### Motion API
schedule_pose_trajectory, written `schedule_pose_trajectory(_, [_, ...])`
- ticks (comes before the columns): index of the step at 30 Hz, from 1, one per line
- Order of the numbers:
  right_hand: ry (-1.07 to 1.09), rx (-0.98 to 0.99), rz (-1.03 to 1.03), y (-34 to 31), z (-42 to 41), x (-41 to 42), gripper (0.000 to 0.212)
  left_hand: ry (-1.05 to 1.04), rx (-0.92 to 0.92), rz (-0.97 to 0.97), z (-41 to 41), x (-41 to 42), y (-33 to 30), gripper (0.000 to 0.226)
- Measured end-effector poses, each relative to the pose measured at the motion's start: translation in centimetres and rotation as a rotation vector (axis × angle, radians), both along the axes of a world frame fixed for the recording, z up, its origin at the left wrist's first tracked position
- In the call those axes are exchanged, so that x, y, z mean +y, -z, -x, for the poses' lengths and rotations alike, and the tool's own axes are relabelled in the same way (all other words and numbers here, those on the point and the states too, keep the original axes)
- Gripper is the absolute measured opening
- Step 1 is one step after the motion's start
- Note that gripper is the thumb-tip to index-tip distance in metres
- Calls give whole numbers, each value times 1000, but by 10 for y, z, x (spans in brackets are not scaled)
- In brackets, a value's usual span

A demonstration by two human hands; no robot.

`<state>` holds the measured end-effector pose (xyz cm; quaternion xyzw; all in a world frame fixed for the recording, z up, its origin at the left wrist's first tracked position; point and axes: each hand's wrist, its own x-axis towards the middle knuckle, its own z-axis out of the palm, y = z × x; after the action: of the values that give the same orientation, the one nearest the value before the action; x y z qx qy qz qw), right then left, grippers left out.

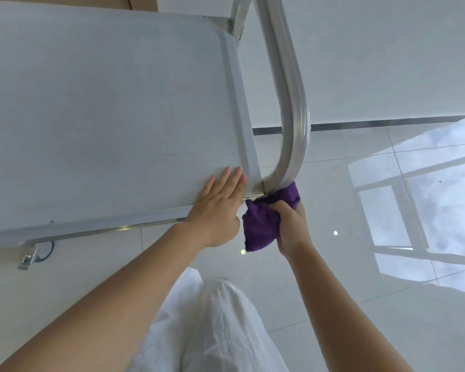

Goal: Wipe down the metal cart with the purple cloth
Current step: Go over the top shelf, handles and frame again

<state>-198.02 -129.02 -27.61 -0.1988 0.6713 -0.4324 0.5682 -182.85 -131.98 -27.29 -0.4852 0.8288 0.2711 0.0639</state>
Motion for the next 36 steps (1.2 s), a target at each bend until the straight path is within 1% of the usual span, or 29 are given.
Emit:
schedule_pose_trajectory(2, [47, 52, 44, 3, -15, 10, 51, -21, 104, -5, -7, 3, 3, 67])
schedule_pose_trajectory(3, [62, 87, 66, 4, -21, 17, 50, -33, 148, 40, -12, 9, 3, 66])
schedule_pose_trajectory(6, [-3, 201, 114, 10, -30, 37, 52, -83, 175, 204, -25, 42, 13, 65])
schedule_pose_trajectory(8, [-66, 242, 96, 14, -29, 48, 57, -126, 165, 202, -32, 69, 23, 65])
schedule_pose_trajectory(10, [-83, 260, 102, 17, -28, 55, 64, -190, 150, 209, -37, 89, 30, 66])
schedule_pose_trajectory(13, [-49, 317, 121, 15, -30, 55, 70, -333, 175, 148, -43, 108, 35, 67])
schedule_pose_trajectory(15, [19, 293, 112, 12, -32, 49, 73, -406, 197, 82, -48, 117, 36, 68])
schedule_pose_trajectory(18, [37, 254, 138, 14, -41, 39, 80, -462, 206, 22, -52, 120, 43, 71])
schedule_pose_trajectory(21, [33, 240, 163, 26, -55, 27, 86, -497, 223, -90, -46, 113, 54, 72])
schedule_pose_trajectory(23, [104, 176, 158, 33, -62, 18, 85, -540, 352, -221, -37, 102, 56, 71])
schedule_pose_trajectory(25, [164, 134, 174, 41, -64, 13, 83, -575, 553, -341, -26, 88, 55, 58])
schedule_pose_trajectory(27, [192, 140, 204, 49, -62, 13, 81, -603, 680, -377, -18, 73, 60, 42])
schedule_pose_trajectory(30, [215, 145, 256, 58, -60, 11, 82, -643, 791, -378, -9, 57, 73, 23])
schedule_pose_trajectory(33, [192, 89, 317, 61, -58, 10, 83, -649, 843, -335, -3, 48, 78, 25])
schedule_pose_trajectory(34, [147, 74, 347, 60, -55, 11, 82, -635, 847, -317, -3, 45, 78, 28])
schedule_pose_trajectory(36, [-11, 106, 375, 62, -42, 15, 79, -604, 878, -331, -1, 40, 81, 33])
